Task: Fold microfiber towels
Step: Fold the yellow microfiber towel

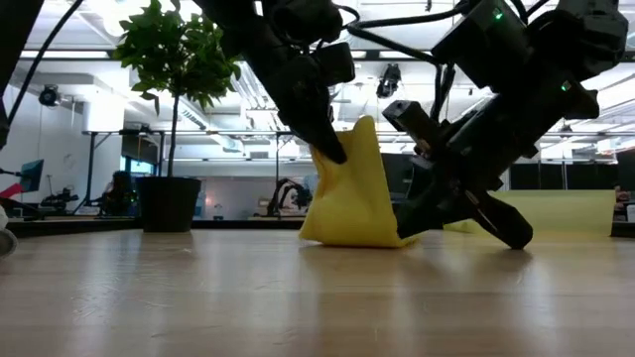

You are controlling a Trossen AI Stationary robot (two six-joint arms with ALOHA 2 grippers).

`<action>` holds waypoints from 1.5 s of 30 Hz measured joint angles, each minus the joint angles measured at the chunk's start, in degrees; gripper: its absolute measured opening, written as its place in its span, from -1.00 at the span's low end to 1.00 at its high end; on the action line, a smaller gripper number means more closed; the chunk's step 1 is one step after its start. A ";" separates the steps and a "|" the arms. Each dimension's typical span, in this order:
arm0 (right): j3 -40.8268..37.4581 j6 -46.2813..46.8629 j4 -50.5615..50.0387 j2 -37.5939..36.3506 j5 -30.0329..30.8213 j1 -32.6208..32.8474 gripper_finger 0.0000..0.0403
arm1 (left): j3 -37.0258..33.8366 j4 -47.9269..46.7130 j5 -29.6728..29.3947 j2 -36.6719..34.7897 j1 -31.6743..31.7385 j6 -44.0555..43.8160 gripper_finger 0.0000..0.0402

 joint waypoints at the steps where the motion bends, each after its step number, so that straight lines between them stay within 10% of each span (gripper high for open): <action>1: 0.24 -0.75 -0.19 0.20 -0.70 0.02 -0.96 | 0.00 0.40 0.00 0.00 0.14 0.00 -1.00; 13: 3.46 -7.79 -5.03 0.87 -8.58 0.02 -0.96 | 1.14 2.88 1.09 0.00 0.46 -0.08 -1.00; 25: 3.35 -8.49 -8.28 -4.10 -7.45 -0.77 -0.96 | 0.74 -15.06 3.37 -0.15 -1.86 1.28 -1.00; 45: 15.00 -25.93 -10.18 7.19 -18.78 -11.85 -0.96 | -2.27 -20.82 10.71 -9.39 -9.84 -4.42 -1.00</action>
